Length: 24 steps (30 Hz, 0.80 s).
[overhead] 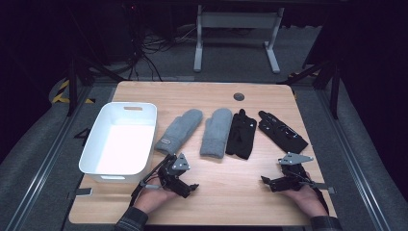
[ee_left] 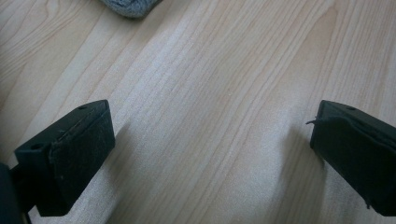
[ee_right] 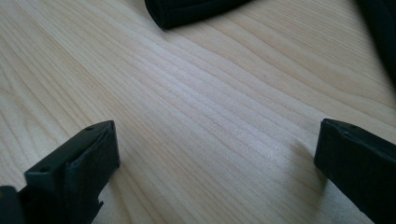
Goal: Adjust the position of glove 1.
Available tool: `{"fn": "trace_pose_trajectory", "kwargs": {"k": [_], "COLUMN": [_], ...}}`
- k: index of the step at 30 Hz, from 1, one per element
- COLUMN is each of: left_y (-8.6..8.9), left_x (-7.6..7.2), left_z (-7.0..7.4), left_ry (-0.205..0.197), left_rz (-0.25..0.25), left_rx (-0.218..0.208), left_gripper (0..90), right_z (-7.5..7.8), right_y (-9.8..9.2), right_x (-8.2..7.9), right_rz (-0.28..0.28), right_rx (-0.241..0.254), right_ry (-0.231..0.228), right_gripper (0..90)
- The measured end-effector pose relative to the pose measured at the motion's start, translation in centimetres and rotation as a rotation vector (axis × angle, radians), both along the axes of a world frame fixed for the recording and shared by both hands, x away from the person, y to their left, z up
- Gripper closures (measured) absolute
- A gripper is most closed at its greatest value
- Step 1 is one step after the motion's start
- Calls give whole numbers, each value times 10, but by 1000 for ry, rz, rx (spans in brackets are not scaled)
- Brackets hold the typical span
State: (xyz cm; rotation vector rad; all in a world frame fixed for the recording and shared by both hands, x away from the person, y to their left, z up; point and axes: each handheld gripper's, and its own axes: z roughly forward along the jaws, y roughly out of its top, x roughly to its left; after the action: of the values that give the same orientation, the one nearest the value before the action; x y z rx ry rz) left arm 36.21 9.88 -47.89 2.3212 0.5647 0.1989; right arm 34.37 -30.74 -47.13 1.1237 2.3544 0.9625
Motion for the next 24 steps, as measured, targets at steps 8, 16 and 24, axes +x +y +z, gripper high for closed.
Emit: {"fn": "trace_pose_trajectory", "kwargs": {"k": [8,16,24], "left_y": [0,6,8], "left_x": [0,1,-2], "left_z": [1,3,11], "left_ry": [-1,-15,-48], "left_rz": [22,41,92], "left_rx": [-13,-22,13], "left_gripper": [40,185,476], "right_z": [0,0,0], "right_y": [0,0,0], "right_x": [0,0,0], "right_rz": [2,9,9], "right_rx": [0,-1,0], "right_ry": [0,2,2], "right_gripper": [3,3,3]}}
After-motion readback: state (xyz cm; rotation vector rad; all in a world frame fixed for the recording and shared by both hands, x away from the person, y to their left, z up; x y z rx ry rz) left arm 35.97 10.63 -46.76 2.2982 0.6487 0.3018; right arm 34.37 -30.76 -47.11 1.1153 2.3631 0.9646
